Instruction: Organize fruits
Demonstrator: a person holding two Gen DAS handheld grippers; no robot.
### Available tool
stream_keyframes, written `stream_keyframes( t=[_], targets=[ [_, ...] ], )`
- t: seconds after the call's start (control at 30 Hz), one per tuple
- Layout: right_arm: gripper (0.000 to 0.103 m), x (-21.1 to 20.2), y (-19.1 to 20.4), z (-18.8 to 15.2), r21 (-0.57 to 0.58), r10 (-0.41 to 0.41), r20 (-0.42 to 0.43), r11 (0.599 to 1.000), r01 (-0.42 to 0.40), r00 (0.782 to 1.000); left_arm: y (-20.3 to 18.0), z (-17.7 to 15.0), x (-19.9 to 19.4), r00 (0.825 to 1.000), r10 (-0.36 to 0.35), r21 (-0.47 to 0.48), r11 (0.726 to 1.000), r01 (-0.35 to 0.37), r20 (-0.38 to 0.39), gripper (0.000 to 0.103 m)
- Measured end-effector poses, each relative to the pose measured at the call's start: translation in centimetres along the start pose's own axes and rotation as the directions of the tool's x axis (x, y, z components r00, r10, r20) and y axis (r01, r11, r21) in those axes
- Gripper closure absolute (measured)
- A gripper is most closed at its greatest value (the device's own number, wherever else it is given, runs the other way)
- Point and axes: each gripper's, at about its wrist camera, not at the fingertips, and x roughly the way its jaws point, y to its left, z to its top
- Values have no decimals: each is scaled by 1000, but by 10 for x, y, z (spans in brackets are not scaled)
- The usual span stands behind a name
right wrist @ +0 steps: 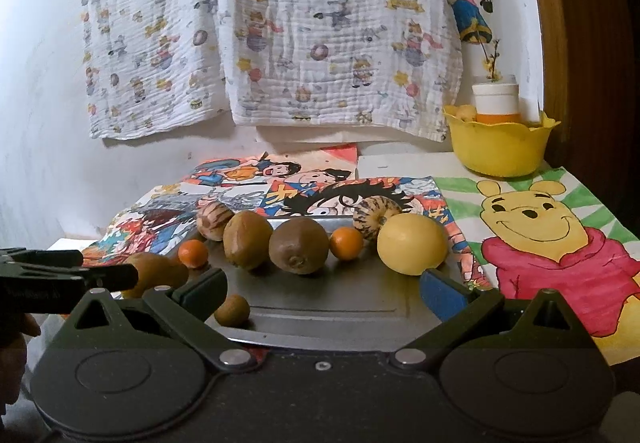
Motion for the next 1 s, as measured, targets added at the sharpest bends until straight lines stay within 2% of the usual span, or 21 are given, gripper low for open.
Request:
stream_keyframes(
  t=[0.3,0.47,1.0],
  targets=[
    [1,-10,5,-8,-15,4,-1,1000,-4,1000,0,-14,-12,1000,19,4,1000,-19,-4,1],
    [1,-19,9,-16,-20,5,7,1000,-5,1000,4,-17,-17,1000,27,-20,999,-27,-5,1],
    [1,-30,10,-28,-17,13,-3,1000,-13,1000,-2,-26,-27,999,43,-5,999,-43,-17,1]
  ],
)
